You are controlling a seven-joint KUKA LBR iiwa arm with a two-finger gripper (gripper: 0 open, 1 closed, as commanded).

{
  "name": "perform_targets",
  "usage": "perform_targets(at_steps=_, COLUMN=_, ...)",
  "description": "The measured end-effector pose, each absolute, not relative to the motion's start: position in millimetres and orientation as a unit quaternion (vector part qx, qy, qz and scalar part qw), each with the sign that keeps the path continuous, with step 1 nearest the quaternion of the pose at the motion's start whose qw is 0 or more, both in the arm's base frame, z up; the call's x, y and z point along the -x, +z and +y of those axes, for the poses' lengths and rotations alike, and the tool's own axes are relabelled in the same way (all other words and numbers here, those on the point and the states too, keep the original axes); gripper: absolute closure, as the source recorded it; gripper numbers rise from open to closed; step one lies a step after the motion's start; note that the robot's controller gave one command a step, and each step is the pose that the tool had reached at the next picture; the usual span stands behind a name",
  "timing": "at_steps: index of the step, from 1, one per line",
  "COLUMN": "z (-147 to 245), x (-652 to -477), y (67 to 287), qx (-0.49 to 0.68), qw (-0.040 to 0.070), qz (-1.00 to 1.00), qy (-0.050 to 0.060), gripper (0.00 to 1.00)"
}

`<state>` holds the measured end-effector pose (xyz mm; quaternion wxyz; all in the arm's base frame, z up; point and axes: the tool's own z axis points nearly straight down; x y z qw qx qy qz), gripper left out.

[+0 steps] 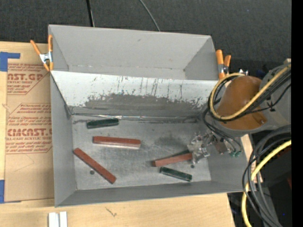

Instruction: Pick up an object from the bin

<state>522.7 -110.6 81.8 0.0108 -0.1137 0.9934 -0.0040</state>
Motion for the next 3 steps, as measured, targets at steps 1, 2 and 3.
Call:
perform_targets(at_steps=1, z=-97.0, x=-534.6, y=84.6, qx=0.133, qw=0.002, qz=0.991, qy=-0.005, gripper=1.0)
perform_targets(at_steps=2, z=-65.4, x=-554.5, y=108.5, qx=0.141, qw=0.001, qz=0.99, qy=0.0, gripper=1.0)
perform_targets(at_steps=3, z=-95.3, x=-532.6, y=223.7, qx=0.153, qw=0.001, qz=0.988, qy=0.0, gripper=1.0)
